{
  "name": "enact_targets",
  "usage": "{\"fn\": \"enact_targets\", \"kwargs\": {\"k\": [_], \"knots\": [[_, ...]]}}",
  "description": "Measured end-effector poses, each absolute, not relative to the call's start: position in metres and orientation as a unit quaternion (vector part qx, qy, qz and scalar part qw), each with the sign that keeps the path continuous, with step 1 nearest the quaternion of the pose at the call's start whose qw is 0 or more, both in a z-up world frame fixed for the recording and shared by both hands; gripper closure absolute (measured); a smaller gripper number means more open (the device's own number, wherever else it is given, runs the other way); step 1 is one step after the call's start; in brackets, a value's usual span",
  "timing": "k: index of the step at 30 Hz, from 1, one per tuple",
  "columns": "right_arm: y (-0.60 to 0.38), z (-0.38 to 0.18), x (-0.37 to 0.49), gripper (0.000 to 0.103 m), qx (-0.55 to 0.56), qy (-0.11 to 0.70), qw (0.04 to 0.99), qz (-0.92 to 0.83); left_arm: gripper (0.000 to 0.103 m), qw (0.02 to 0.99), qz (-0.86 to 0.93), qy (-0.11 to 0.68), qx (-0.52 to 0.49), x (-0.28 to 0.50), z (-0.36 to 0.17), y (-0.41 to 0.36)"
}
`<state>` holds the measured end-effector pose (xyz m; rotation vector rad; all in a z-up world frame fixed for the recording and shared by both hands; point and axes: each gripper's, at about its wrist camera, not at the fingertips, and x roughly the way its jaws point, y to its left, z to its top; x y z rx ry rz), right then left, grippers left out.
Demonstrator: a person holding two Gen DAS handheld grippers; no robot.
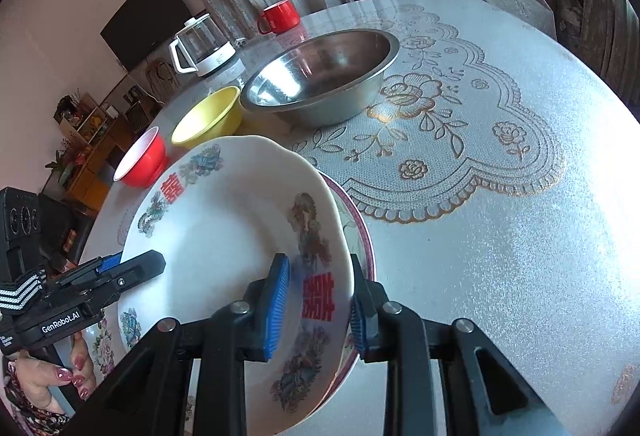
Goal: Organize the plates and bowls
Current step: 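Carry the red-character plate over the pink-rim plate and lower it on top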
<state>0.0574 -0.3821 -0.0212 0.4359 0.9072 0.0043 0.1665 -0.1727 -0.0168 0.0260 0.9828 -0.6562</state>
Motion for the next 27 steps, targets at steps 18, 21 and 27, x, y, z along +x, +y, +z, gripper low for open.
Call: {"fn": "enact_targets", "kwargs": {"k": [18, 21, 27], "knots": [[-0.3852, -0.0204, 0.0612, 0.074, 0.219, 0.443, 0.869, -0.012, 0.057, 0.83, -0.307, 0.465, -0.009, 0.1723, -0.0176, -0.171], [-0.3853, -0.0199, 0.0607, 0.074, 0.222, 0.445, 0.868, -0.012, 0.057, 0.828, -0.31, 0.467, -0.011, 0.1731, -0.0187, -0.1709], [-0.3883, -0.0197, 0.057, 0.074, 0.235, 0.444, 0.865, -0.008, 0.057, 0.827, -0.313, 0.468, -0.013, 0.1733, -0.0195, -0.1698]]}}
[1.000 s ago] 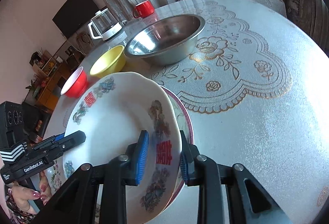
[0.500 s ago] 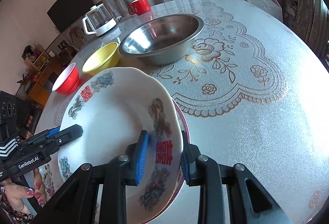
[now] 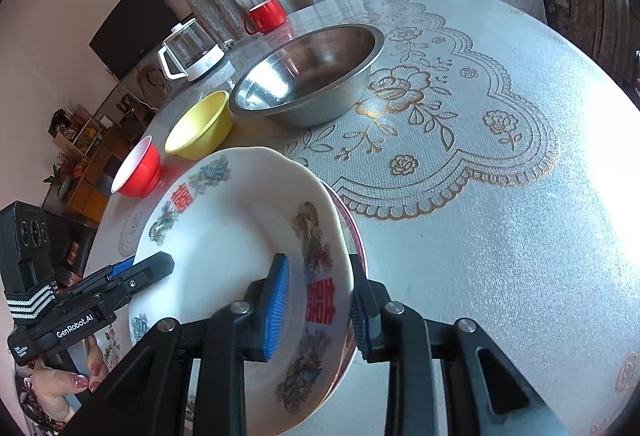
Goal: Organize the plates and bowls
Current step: 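Carry the red-character plate over the pink-rim plate and lower it on top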
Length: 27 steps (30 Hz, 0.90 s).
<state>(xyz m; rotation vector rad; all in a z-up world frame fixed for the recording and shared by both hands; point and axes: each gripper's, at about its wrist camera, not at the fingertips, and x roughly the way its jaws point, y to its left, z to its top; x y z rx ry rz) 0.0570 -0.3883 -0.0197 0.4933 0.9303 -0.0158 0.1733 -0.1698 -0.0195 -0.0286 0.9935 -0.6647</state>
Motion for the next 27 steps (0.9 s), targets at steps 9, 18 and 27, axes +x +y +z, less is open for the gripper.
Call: {"fn": "enact_targets", "kwargs": {"k": [9, 18, 27], "knots": [[-0.393, -0.011, 0.045, 0.073, 0.243, 0.442, 0.864, -0.001, 0.057, 0.834, -0.313, 0.454, -0.007, 0.172, -0.014, -0.17], [-0.38, -0.008, 0.058, 0.077, 0.153, 0.447, 0.881, -0.026, 0.057, 0.836, -0.309, 0.454, -0.004, 0.171, -0.012, -0.169], [-0.351, 0.0, 0.06, 0.076, 0.011, 0.434, 0.899, -0.057, 0.055, 0.845, -0.295, 0.446, 0.007, 0.166, -0.011, -0.166]]}}
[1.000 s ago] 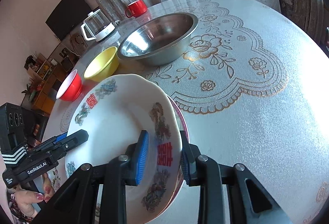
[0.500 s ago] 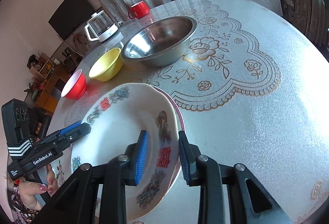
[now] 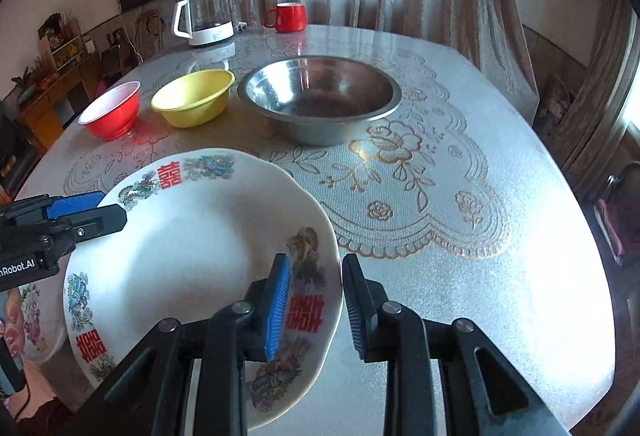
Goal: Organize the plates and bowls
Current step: 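Carry the red-character plate over the pink-rim plate and lower it on top, then open both grippers and withdraw from the stacked plates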
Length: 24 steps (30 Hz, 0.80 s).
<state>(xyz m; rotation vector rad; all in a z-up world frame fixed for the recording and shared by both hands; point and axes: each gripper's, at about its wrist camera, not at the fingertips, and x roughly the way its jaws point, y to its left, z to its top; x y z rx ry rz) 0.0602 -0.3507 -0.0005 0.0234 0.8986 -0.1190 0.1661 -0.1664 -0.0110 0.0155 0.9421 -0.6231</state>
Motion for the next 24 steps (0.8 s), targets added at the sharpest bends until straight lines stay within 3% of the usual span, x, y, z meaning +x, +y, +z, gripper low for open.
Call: {"fn": "enact_targets", "kwargs": {"k": [15, 18, 20, 24], "knots": [[-0.36, -0.012, 0.05, 0.073, 0.075, 0.449, 0.889, -0.055, 0.055, 0.846, -0.289, 0.448, -0.002, 0.163, -0.01, -0.154], [-0.358, -0.012, 0.05, 0.073, 0.075, 0.447, 0.889, -0.06, 0.048, 0.847, -0.288, 0.447, -0.006, 0.162, -0.009, -0.15], [-0.359, -0.011, 0.051, 0.073, 0.08, 0.448, 0.889, -0.061, 0.037, 0.85, -0.285, 0.443, -0.011, 0.159, -0.007, -0.147], [-0.368, -0.007, 0.047, 0.073, 0.118, 0.436, 0.89, -0.064, 0.03, 0.863, -0.272, 0.426, -0.007, 0.151, 0.002, -0.137]]}}
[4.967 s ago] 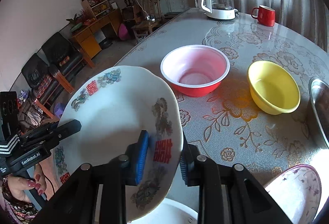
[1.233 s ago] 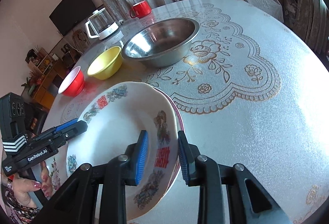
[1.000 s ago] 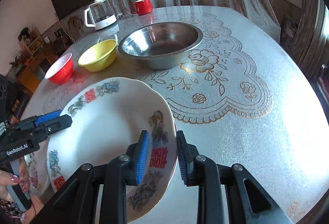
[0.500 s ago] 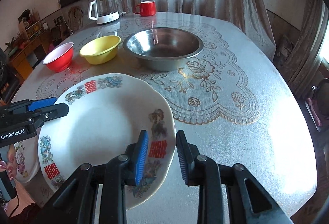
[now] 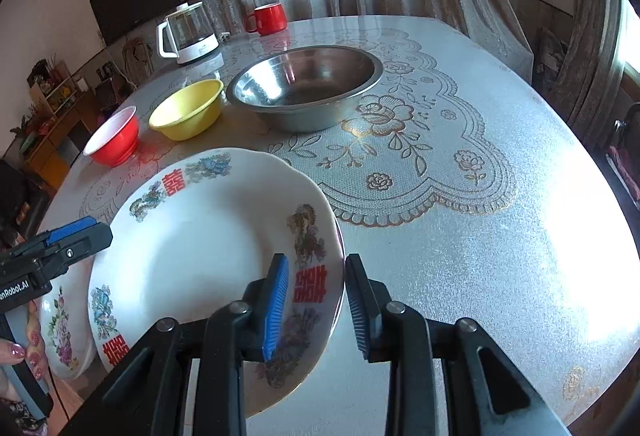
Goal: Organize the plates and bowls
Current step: 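Open both grippers and withdraw from the stacked plates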
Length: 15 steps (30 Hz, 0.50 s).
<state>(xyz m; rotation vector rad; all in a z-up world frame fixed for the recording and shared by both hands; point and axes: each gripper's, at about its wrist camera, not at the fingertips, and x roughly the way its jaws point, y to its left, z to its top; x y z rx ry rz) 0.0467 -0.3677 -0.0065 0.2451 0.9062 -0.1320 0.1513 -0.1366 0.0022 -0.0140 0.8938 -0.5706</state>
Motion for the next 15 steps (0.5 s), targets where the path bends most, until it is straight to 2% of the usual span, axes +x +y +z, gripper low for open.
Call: {"fn": "enact_targets", "kwargs": {"k": [2, 8, 15], "knots": [[-0.368, 0.0, 0.041, 0.073, 0.128, 0.421, 0.896, -0.064, 0.015, 0.872, -0.256, 0.417, -0.001, 0.148, 0.006, -0.13], [-0.355, 0.015, 0.035, 0.07, 0.138, 0.401, 0.904, -0.055, 0.005, 0.883, -0.215, 0.417, -0.009, 0.143, 0.007, -0.11], [-0.329, 0.021, 0.036, 0.07, 0.138, 0.398, 0.907, -0.028, 0.0, 0.896, -0.187, 0.403, -0.004, 0.132, 0.012, -0.087]]}}
